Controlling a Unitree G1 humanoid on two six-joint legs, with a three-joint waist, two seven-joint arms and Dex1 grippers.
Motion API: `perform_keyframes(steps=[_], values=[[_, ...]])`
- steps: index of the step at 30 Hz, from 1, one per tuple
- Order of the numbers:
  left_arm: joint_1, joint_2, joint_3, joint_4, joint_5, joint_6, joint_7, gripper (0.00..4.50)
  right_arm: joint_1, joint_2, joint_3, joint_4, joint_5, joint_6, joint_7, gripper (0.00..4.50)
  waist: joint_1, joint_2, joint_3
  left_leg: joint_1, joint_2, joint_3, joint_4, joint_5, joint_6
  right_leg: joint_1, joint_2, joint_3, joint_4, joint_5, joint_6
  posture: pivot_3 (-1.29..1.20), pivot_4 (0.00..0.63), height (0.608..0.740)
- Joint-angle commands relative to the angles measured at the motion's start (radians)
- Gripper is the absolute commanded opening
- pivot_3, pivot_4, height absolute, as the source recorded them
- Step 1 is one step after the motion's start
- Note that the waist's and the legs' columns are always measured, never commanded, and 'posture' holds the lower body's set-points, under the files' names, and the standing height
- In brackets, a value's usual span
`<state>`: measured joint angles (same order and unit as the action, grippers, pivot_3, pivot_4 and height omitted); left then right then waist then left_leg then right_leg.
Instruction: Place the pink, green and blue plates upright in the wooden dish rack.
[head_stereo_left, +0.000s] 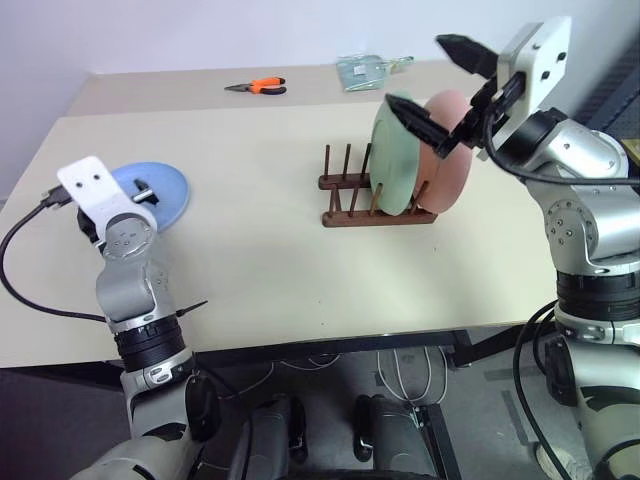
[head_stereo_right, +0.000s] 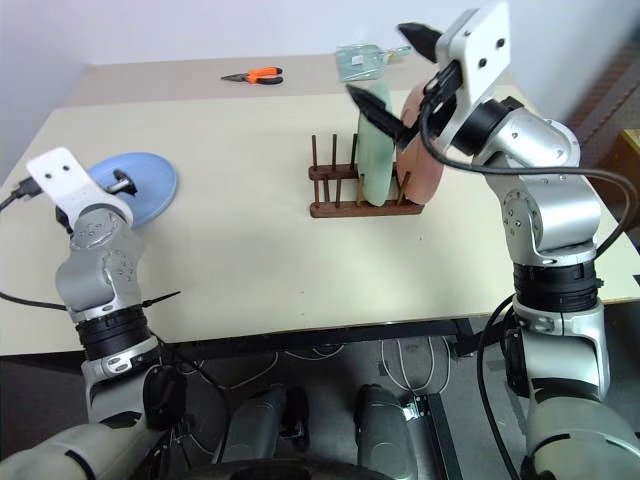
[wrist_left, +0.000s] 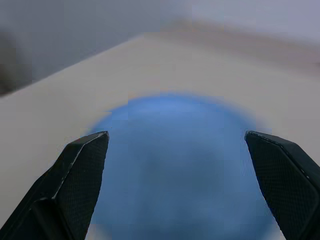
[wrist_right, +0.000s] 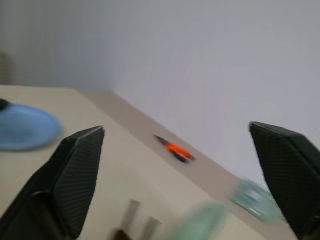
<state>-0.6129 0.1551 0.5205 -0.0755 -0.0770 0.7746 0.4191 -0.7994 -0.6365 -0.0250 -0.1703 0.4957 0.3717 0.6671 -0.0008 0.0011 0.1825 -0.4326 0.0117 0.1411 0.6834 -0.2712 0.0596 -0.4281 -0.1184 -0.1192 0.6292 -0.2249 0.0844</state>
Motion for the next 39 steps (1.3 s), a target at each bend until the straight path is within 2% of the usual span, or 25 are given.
perform_keyframes(steps=[1, 6, 9, 16, 21, 24, 27, 34, 37, 39], values=[[-0.078, 0.011, 0.066, 0.067, -0.061, 0.077, 0.006, 4.49, 0.055, 0.036, 0.047, -0.139, 0.070, 0.067, 0.049, 4.48, 0.013, -0.005, -0.001, 0.000, 0.000, 0.000, 0.000, 0.000, 0.000, 0.000, 0.000, 0.000, 0.000, 0.000, 0.000, 0.00, 0.150, 0.740], [-0.152, 0.035, 0.183, 0.264, -0.167, 0.098, -0.020, 4.49, 0.141, 0.076, 0.109, -0.197, 0.020, 0.073, 0.044, 4.48, 0.013, -0.006, -0.001, 0.000, -0.001, -0.001, 0.000, 0.000, 0.000, 0.001, -0.001, -0.001, 0.000, 0.000, 0.000, 0.00, 0.150, 0.740], [-0.188, 0.050, 0.234, 0.361, -0.219, 0.065, -0.016, 3.66, 0.186, 0.075, 0.131, -0.197, -0.028, 0.050, 0.044, 4.50, 0.011, -0.006, -0.001, 0.000, -0.001, -0.001, 0.000, 0.000, -0.001, 0.000, -0.001, -0.001, 0.000, 0.000, 0.000, 0.00, 0.150, 0.740], [-0.175, 0.040, 0.214, 0.359, -0.243, 0.045, 0.003, 0.05, 0.213, 0.090, 0.122, -0.181, -0.096, 0.024, 0.033, 4.50, 0.013, -0.006, -0.001, 0.001, -0.001, -0.001, 0.000, 0.000, -0.002, 0.000, 0.000, -0.001, 0.000, 0.000, 0.000, 0.00, 0.150, 0.740], [-0.139, 0.041, 0.118, 0.305, -0.218, 0.014, -0.047, 0.05, 0.223, 0.103, 0.125, -0.175, -0.120, 0.009, 0.038, 4.50, 0.013, -0.006, -0.001, 0.001, -0.001, -0.001, 0.000, 0.000, -0.002, 0.001, 0.000, -0.001, 0.000, 0.000, 0.000, 0.00, 0.150, 0.740], [-0.132, 0.018, 0.110, 0.228, -0.245, -0.071, -0.066, 0.05, 0.219, 0.112, 0.125, -0.167, -0.133, 0.000, 0.041, 4.50, 0.011, -0.007, 0.000, 0.001, -0.001, -0.001, 0.000, 0.000, -0.002, 0.001, 0.000, -0.001, 0.000, 0.000, 0.000, 0.00, 0.150, 0.740], [-0.113, -0.021, 0.128, 0.105, -0.215, -0.160, 0.033, 0.90, 0.215, 0.117, 0.125, -0.159, -0.146, -0.009, 0.046, 4.50, 0.009, -0.008, 0.000, 0.001, -0.001, -0.001, 0.000, 0.000, -0.002, 0.000, 0.000, 0.000, 0.000, 0.000, 0.000, 0.00, 0.150, 0.740], [-0.103, -0.119, 0.191, -0.120, -0.185, -0.079, 0.319, 4.26, 0.221, 0.117, 0.122, -0.150, -0.152, -0.018, 0.062, 4.50, 0.011, -0.008, 0.000, 0.001, -0.001, -0.001, 0.000, 0.000, -0.002, 0.000, 0.000, 0.000, 0.000, 0.000, 0.000, 0.00, 0.150, 0.740], [-0.113, -0.154, 0.267, -0.128, -0.222, -0.027, 0.409, 4.26, 0.219, 0.121, 0.124, -0.141, -0.157, -0.023, 0.067, 4.50, 0.013, -0.008, 0.000, 0.001, -0.001, -0.001, 0.000, 0.000, -0.002, 0.001, 0.000, 0.000, 0.000, 0.000, 0.000, 0.00, 0.150, 0.740], [-0.116, -0.152, 0.302, -0.092, -0.259, -0.011, 0.407, 4.26, 0.219, 0.124, 0.127, -0.136, -0.163, -0.030, 0.071, 4.50, 0.013, -0.009, 0.001, 0.001, -0.001, -0.001, 0.000, 0.000, -0.002, 0.001, 0.000, 0.000, 0.000, 0.000, 0.000, 0.00, 0.150, 0.740]])
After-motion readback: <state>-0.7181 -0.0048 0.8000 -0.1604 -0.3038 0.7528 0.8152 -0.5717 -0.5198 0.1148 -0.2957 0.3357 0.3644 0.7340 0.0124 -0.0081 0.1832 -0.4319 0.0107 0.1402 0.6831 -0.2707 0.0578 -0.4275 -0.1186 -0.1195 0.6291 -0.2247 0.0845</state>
